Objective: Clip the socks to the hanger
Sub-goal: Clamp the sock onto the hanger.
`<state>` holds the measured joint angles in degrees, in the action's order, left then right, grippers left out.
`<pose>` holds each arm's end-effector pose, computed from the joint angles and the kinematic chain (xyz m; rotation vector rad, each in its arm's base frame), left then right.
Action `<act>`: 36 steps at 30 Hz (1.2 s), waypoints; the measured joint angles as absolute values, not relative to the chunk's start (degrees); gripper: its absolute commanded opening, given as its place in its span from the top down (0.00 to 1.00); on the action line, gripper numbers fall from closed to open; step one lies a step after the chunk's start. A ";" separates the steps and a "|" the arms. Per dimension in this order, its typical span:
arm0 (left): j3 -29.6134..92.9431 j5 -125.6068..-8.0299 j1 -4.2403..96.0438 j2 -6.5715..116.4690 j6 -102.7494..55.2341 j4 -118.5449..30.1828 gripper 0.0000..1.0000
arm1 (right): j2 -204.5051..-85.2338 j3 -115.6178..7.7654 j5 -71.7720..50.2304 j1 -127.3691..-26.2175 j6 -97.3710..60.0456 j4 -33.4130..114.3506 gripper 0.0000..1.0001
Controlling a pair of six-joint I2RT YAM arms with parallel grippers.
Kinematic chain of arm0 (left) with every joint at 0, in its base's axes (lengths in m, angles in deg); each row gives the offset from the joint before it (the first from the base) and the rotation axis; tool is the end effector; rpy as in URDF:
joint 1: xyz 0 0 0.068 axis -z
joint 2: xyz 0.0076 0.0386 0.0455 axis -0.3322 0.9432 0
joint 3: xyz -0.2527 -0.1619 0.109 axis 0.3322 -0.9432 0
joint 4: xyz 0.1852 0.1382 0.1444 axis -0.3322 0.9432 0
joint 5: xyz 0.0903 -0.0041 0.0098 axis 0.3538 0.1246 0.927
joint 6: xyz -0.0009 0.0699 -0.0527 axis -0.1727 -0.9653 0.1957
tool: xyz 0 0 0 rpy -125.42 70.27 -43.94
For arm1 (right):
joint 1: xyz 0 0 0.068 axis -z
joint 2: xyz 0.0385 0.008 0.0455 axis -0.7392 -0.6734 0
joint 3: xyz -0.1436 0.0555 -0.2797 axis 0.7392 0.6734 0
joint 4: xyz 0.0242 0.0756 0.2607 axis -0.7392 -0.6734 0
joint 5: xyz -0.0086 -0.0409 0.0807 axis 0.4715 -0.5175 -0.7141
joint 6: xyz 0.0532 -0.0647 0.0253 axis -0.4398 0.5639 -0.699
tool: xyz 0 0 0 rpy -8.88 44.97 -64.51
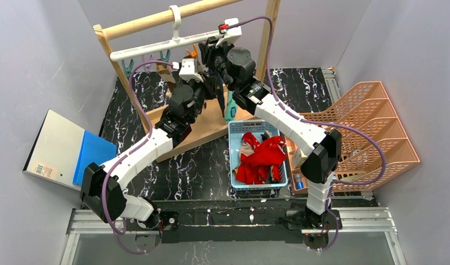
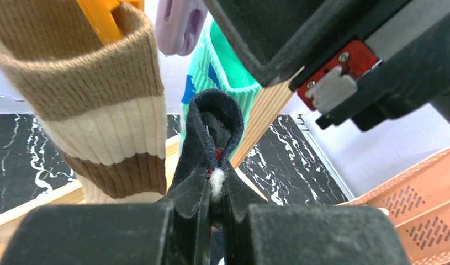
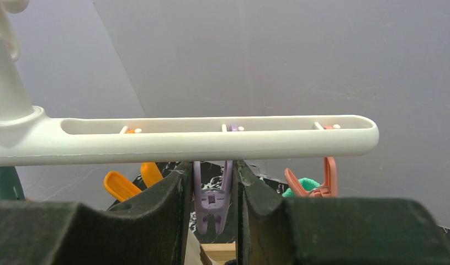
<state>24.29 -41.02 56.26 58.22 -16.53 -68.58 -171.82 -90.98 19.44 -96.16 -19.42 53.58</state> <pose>0.3076 -0.2013 0.4483 -0.0454 1.3864 -0.6083 0.3581 0.3597 0.5335 -0.1222 1.3117 0.5862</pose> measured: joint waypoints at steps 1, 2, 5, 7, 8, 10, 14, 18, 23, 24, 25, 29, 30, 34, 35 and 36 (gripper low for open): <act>24.44 -40.67 56.26 58.22 -16.77 -68.47 1.00 | -171.82 -90.98 19.42 -96.16 -19.42 53.58 0.99; 24.73 -40.10 56.26 58.22 -17.27 -68.34 1.00 | -171.79 -90.98 19.39 -96.16 -19.42 53.58 0.99; 25.38 -38.94 56.26 58.22 -18.06 -68.19 1.00 | -171.73 -90.98 19.39 -96.16 -19.42 53.51 0.99; 25.60 -38.18 56.26 58.22 -18.69 -68.14 1.00 | -171.64 -90.98 19.42 -96.16 -19.42 53.49 0.99; 25.65 -37.91 56.26 58.22 -18.87 -68.05 1.00 | -171.58 -90.93 19.39 -96.16 -19.42 53.36 0.99; 25.67 -37.59 56.26 58.22 -19.20 -67.70 1.00 | -171.36 -90.87 19.42 -96.16 -19.42 53.12 0.99; 25.67 -36.91 56.22 58.22 -19.83 -67.09 1.00 | -170.35 -89.95 19.39 -96.11 -19.44 53.05 0.99; 25.69 -36.54 55.94 58.22 -20.38 -67.07 1.00 | -169.85 -89.82 19.46 -96.09 -19.42 52.99 0.99; 26.06 -36.45 55.89 58.22 -20.84 -66.90 1.00 | -169.19 -89.05 19.46 -96.07 -19.38 53.03 0.99; 26.15 -36.45 55.87 58.22 -20.94 -66.90 1.00 | -169.15 -89.03 19.46 -96.07 -19.36 53.03 0.99; 26.21 -36.45 55.87 58.22 -21.01 -66.87 1.00 | -169.15 -89.01 19.44 -96.07 -19.33 53.03 0.99; 26.45 -36.41 55.85 58.22 -21.45 -66.85 1.00 | -168.98 -88.48 19.39 -96.07 -19.18 53.25 0.99; 26.63 -36.41 55.85 58.22 -21.53 -66.79 1.00 | -168.87 -88.29 19.42 -96.07 -19.16 53.32 0.99; 27.33 -36.27 55.85 58.22 -21.91 -66.44 1.00 | -168.82 -88.09 19.46 -96.07 -18.98 53.32 0.99; 27.48 -36.27 55.85 58.22 -21.93 -66.42 1.00 | -168.82 -88.09 19.46 -96.07 -18.96 53.29 0.99; 27.61 -36.23 55.85 58.22 -22.04 -66.37 1.00 | -168.82 -88.07 19.46 -96.07 -18.94 53.32 0.99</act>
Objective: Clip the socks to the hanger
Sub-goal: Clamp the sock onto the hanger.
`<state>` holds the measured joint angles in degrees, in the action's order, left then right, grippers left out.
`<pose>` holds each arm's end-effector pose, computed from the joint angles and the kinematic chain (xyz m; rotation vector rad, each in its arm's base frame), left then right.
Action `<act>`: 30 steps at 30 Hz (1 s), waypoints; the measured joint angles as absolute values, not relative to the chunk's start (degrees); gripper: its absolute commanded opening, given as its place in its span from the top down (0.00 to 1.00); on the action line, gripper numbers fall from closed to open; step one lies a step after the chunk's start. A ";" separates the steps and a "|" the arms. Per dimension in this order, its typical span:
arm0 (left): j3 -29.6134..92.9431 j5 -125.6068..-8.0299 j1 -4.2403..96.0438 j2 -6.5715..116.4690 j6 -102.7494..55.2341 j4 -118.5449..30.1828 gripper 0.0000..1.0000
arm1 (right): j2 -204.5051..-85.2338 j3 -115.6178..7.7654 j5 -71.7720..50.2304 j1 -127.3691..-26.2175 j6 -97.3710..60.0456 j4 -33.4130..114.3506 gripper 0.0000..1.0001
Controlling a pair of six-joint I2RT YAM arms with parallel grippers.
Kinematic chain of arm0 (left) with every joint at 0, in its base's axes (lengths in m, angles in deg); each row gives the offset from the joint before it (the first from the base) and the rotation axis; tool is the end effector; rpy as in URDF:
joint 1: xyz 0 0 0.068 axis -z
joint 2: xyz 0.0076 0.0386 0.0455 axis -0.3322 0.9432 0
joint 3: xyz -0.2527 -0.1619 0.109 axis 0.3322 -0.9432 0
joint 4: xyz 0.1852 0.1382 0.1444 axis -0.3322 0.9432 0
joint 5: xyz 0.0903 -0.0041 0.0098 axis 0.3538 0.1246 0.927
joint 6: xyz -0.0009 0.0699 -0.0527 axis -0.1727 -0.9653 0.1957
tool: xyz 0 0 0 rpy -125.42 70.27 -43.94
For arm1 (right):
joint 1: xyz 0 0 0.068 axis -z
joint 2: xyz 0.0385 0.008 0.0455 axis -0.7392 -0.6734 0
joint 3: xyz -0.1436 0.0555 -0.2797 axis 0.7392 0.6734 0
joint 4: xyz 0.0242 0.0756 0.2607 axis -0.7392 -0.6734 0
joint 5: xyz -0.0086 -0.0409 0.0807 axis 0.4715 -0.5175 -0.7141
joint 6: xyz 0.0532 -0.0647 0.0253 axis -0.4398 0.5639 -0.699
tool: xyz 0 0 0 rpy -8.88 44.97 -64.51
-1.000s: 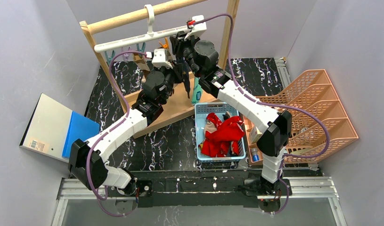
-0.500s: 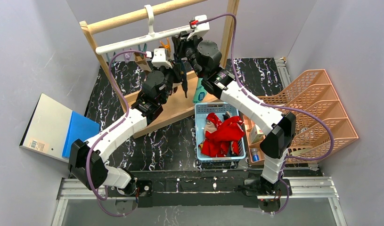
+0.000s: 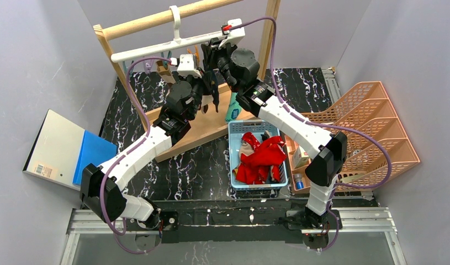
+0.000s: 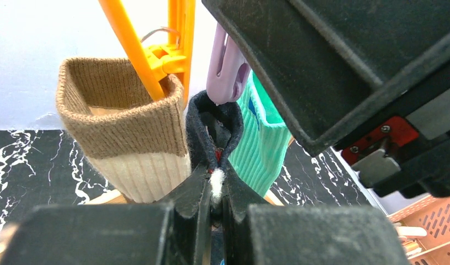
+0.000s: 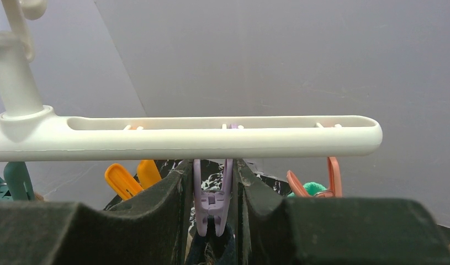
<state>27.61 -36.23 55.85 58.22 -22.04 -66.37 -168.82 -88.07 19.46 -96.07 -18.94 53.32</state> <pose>0.3102 -0.1924 0.4659 -0.0604 1.3636 -0.4722 0.3483 0.3474 0.5382 -0.1276 1.3132 0.5763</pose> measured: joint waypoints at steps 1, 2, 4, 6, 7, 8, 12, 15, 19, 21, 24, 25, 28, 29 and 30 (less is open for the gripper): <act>27.70 -36.21 55.85 58.22 -22.12 -66.37 1.00 | -168.82 -88.07 19.48 -96.07 -18.90 53.32 0.99; 27.77 -36.10 55.85 58.22 -22.28 -66.33 1.00 | -168.80 -88.07 19.48 -96.07 -18.79 53.32 0.99; 27.81 -35.95 55.83 58.22 -22.45 -66.20 1.00 | -168.80 -88.07 19.48 -96.07 -18.68 53.32 0.99; 27.81 -35.64 55.83 58.22 -22.67 -66.00 1.00 | -168.78 -88.07 19.48 -96.07 -18.53 53.32 0.99; 27.81 -35.44 55.83 58.22 -22.78 -65.96 1.00 | -168.76 -88.07 19.48 -96.07 -18.44 53.32 0.99; 27.81 -35.33 55.83 58.22 -22.85 -65.91 1.00 | -168.76 -88.07 19.50 -96.07 -18.31 53.32 0.99; 27.81 -34.98 55.83 58.19 -23.20 -65.85 1.00 | -168.71 -88.02 19.68 -96.07 -17.85 53.34 0.99; 27.81 -34.92 55.83 58.11 -23.41 -65.78 1.00 | -168.58 -87.61 19.66 -96.07 -17.67 53.69 0.99; 27.83 -34.92 55.83 57.71 -23.61 -65.63 1.00 | -168.34 -87.13 19.68 -96.07 -17.65 54.08 0.99; 27.88 -34.92 55.83 57.52 -23.61 -65.65 1.00 | -168.34 -87.13 19.68 -96.07 -17.65 54.10 0.99; 27.88 -34.94 55.85 57.39 -23.59 -65.65 1.00 | -168.34 -87.11 19.68 -96.07 -17.67 54.12 0.99; 27.88 -34.94 55.83 57.39 -23.59 -65.65 1.00 | -168.34 -87.11 19.68 -96.07 -17.65 54.12 0.99; 27.88 -34.94 55.85 57.34 -23.59 -65.65 1.00 | -168.25 -86.67 19.66 -96.07 -17.67 54.58 0.99; 27.90 -34.94 55.83 57.34 -23.59 -65.65 1.00 | -168.21 -86.47 19.66 -96.07 -17.67 54.71 0.99; 27.92 -34.94 55.83 57.34 -23.59 -65.65 1.00 | -168.19 -86.36 19.66 -96.07 -17.67 54.74 0.99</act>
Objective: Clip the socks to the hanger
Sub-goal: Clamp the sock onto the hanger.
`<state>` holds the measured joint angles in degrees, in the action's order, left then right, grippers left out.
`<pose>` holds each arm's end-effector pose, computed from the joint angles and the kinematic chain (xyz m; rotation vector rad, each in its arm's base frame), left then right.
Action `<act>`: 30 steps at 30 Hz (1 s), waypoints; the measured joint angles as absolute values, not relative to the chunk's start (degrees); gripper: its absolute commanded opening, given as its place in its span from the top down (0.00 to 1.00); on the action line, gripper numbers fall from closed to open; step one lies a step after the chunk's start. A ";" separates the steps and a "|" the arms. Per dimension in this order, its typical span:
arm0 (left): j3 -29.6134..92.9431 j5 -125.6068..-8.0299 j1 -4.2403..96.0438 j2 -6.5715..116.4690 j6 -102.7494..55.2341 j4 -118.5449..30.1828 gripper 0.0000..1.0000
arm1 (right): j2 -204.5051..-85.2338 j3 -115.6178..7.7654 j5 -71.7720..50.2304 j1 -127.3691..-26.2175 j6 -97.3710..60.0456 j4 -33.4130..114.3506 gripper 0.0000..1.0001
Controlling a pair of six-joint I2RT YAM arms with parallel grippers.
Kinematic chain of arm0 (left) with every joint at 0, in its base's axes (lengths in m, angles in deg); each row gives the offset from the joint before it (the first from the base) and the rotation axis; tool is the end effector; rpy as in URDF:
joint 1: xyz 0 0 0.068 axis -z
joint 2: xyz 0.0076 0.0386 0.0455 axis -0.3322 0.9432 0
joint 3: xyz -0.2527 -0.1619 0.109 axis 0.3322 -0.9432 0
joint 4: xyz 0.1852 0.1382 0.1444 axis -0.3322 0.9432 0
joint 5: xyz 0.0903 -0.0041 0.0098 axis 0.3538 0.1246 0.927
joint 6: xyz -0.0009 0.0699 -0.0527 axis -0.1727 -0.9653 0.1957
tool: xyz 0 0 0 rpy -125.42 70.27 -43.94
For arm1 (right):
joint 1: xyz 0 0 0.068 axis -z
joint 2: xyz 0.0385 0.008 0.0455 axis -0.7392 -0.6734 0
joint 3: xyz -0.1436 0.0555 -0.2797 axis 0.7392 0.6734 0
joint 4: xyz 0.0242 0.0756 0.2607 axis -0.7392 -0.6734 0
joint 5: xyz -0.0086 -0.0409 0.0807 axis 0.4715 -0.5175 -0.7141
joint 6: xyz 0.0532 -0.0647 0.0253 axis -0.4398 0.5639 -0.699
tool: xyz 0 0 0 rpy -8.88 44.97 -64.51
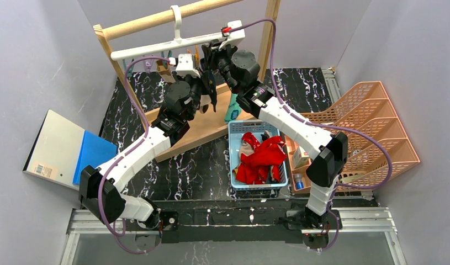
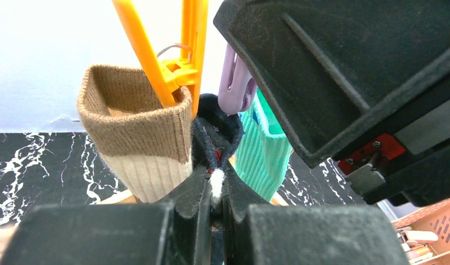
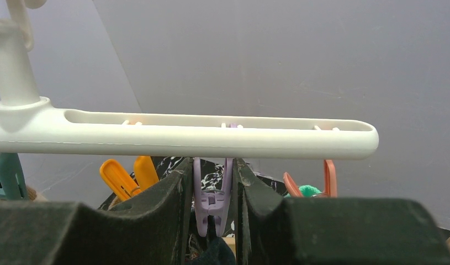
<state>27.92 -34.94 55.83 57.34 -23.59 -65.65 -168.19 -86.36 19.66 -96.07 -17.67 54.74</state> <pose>0.3065 -0.1874 0.4714 -0.0638 1.3558 -0.4370 0.3470 0.3456 0.5351 -0.1364 1.3057 0.5576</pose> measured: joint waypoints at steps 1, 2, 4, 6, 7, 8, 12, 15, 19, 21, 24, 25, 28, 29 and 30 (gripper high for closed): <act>27.92 -34.96 55.83 57.34 -23.59 -65.65 1.00 | -168.17 -86.21 19.66 -96.07 -17.67 54.76 0.99; 27.94 -34.96 55.83 57.34 -23.59 -65.65 1.00 | -168.17 -86.17 19.66 -96.07 -17.67 54.80 0.99; 28.05 -35.01 55.83 57.34 -23.57 -65.65 1.00 | -168.17 -86.17 19.66 -96.07 -17.67 54.76 0.99; 28.31 -35.05 55.83 57.34 -23.55 -65.65 1.00 | -168.17 -86.15 19.66 -96.07 -17.69 54.78 0.99; 28.51 -35.09 55.83 57.34 -23.52 -65.65 1.00 | -168.17 -86.15 19.66 -96.07 -17.69 54.78 0.99; 28.66 -35.18 55.83 57.34 -23.52 -65.69 1.00 | -168.17 -86.15 19.68 -96.07 -17.69 54.78 0.99; 28.75 -35.22 55.85 56.97 -23.37 -65.65 1.00 | -168.17 -86.15 19.68 -96.07 -17.69 54.78 0.99; 28.75 -35.20 55.85 56.60 -23.35 -65.65 1.00 | -168.17 -86.15 19.70 -96.07 -17.69 54.78 0.99; 28.75 -35.20 55.83 56.25 -23.37 -65.65 1.00 | -168.17 -86.15 19.81 -96.07 -17.67 54.78 0.99; 28.75 -35.20 55.85 56.16 -23.37 -65.63 1.00 | -168.17 -86.15 19.90 -96.09 -17.67 54.76 0.99; 28.75 -35.20 55.83 56.14 -23.35 -65.65 1.00 | -168.17 -86.15 19.90 -96.11 -17.69 54.74 0.99; 28.75 -35.20 55.83 56.14 -23.35 -65.65 1.00 | -168.14 -86.15 19.90 -96.11 -17.69 54.71 0.99; 28.77 -35.25 55.83 56.14 -23.35 -65.65 1.00 | -168.14 -86.15 19.90 -96.11 -17.74 54.67 0.99; 28.79 -35.27 55.85 56.14 -23.35 -65.65 1.00 | -168.12 -86.15 19.90 -96.11 -17.76 54.67 0.99; 28.86 -35.31 55.83 56.14 -23.35 -65.63 1.00 | -168.12 -86.15 19.90 -96.11 -17.80 54.65 0.99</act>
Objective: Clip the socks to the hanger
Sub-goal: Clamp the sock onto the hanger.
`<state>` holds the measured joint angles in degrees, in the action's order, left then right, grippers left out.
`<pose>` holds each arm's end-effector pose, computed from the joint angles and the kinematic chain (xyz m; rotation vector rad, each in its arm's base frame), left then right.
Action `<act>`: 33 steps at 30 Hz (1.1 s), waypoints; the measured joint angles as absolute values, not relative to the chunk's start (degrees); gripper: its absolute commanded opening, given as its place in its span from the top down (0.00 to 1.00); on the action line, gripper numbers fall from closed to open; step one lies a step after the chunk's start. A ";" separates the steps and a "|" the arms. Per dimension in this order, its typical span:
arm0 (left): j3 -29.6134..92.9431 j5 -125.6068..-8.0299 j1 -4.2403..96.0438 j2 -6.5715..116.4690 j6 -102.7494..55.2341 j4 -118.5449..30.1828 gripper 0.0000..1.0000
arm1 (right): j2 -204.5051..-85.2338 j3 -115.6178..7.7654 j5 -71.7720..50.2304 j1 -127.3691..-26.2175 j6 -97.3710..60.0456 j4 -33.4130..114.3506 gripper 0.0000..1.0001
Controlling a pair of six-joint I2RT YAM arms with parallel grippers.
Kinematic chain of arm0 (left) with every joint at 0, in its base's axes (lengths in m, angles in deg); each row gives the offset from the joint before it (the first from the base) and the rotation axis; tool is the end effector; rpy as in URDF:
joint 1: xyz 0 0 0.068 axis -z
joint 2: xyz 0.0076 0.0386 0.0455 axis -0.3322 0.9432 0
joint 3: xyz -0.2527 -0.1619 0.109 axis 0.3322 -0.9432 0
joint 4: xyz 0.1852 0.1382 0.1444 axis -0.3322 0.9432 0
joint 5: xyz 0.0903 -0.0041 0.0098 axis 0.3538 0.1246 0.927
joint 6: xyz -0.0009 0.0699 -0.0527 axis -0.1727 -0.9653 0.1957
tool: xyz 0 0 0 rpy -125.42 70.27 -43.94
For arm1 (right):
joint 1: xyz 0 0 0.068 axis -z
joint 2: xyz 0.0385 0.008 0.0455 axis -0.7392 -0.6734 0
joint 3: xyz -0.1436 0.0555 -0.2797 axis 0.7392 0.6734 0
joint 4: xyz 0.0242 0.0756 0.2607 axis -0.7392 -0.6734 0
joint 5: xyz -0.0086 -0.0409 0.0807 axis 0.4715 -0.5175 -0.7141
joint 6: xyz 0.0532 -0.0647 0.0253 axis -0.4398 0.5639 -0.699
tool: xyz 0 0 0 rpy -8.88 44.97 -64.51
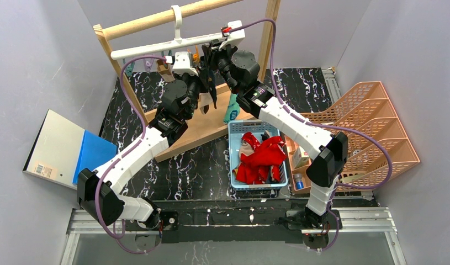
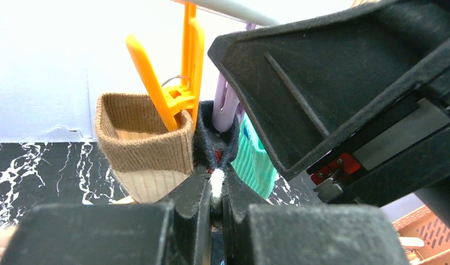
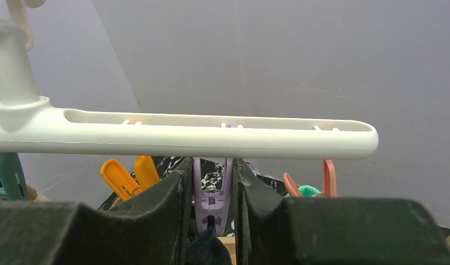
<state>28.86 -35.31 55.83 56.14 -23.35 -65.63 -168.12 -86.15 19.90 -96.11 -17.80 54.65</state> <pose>0.2994 -0.1828 0.4850 -0.0724 1.3217 -0.4591 0.3469 0.3456 0.5340 -0.1336 1.3102 0.5557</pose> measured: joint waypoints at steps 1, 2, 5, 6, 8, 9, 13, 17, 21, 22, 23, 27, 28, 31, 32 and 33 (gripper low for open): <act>28.99 -35.44 55.83 56.14 -23.35 -65.63 1.00 | -168.12 -86.15 19.90 -96.11 -17.89 54.63 0.99; 29.14 -35.44 55.83 56.14 -23.35 -65.61 1.00 | -168.12 -86.15 19.87 -96.11 -17.91 54.63 0.99; 30.00 -35.68 55.83 56.16 -23.35 -65.65 1.00 | -168.10 -86.15 19.87 -96.11 -18.09 54.56 0.99; 30.21 -35.79 55.83 56.16 -23.33 -65.67 1.00 | -168.10 -86.15 19.87 -96.11 -18.13 54.56 0.99; 30.52 -36.14 55.83 56.16 -23.28 -65.72 1.00 | -168.08 -86.15 19.87 -96.11 -18.31 54.54 0.99; 30.59 -36.27 55.85 56.16 -23.22 -65.69 1.00 | -168.08 -86.15 19.85 -96.11 -18.35 54.54 0.99; 30.61 -36.89 55.83 56.16 -23.04 -65.67 1.00 | -168.08 -86.15 19.83 -96.11 -18.79 54.50 0.99; 30.83 -37.30 55.83 56.16 -22.74 -65.67 1.00 | -168.08 -86.15 19.72 -96.11 -19.20 54.47 0.99; 31.26 -37.91 55.83 56.27 -22.63 -65.65 1.00 | -168.08 -86.15 19.74 -96.11 -19.22 54.47 0.99; 31.39 -38.04 55.83 56.29 -22.63 -65.63 1.00 | -168.08 -86.15 19.77 -96.11 -19.25 54.47 0.99; 31.44 -38.11 55.83 56.29 -22.63 -65.65 1.00 | -168.08 -86.15 19.81 -96.11 -19.25 54.47 0.99; 31.44 -38.33 55.78 56.29 -22.47 -65.65 1.00 | -168.08 -86.15 19.90 -96.11 -19.27 54.47 0.99; 31.44 -38.37 55.76 56.27 -22.50 -65.67 1.00 | -168.08 -86.15 19.90 -96.11 -19.31 54.47 0.99; 31.04 -38.48 55.72 56.07 -22.47 -65.87 1.00 | -168.08 -86.15 19.90 -96.11 -19.47 54.43 0.99; 30.85 -38.50 55.72 56.01 -22.47 -66.02 1.00 | -168.08 -86.15 19.87 -96.11 -19.57 54.36 0.99; 30.59 -38.50 55.72 55.86 -22.47 -66.13 1.00 | -168.08 -86.17 19.87 -96.11 -19.68 54.28 0.99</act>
